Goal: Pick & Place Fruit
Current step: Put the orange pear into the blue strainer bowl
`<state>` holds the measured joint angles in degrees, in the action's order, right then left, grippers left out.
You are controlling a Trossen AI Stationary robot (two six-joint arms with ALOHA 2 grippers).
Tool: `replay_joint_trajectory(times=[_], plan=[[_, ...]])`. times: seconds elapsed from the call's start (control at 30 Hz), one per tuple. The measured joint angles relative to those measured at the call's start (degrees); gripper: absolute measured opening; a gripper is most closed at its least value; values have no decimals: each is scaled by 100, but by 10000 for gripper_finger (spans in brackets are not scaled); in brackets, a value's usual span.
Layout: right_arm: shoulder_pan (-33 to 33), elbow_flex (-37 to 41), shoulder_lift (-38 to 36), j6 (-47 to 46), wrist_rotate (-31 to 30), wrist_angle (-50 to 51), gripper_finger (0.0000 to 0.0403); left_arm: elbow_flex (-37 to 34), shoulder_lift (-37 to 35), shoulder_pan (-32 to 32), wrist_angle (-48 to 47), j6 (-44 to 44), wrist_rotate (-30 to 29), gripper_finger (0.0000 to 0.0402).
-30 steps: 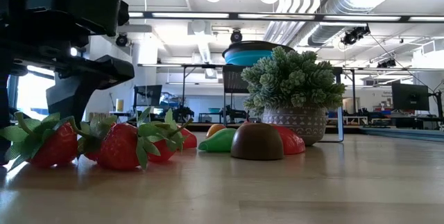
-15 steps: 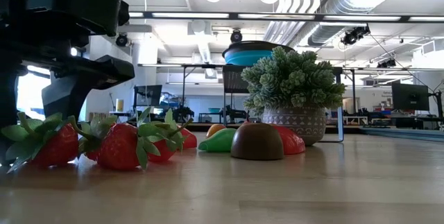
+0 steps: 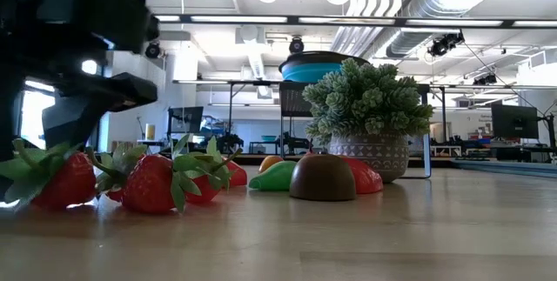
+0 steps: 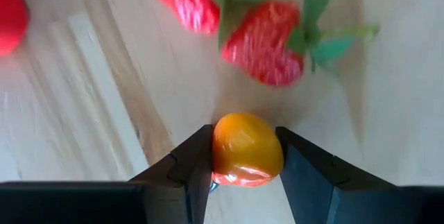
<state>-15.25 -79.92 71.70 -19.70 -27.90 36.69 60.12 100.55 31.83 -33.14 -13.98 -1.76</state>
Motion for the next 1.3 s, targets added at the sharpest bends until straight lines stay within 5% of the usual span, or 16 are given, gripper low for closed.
replay_joint_trajectory(times=[0.8,1.3], plan=[[-240,0,-201,109,601,-2,4,1704,-17,-1559,-2977,49,17,143],[-625,0,-610,334,599,-2,4,4502,-20,-2231,-3478,704,-46,143]])
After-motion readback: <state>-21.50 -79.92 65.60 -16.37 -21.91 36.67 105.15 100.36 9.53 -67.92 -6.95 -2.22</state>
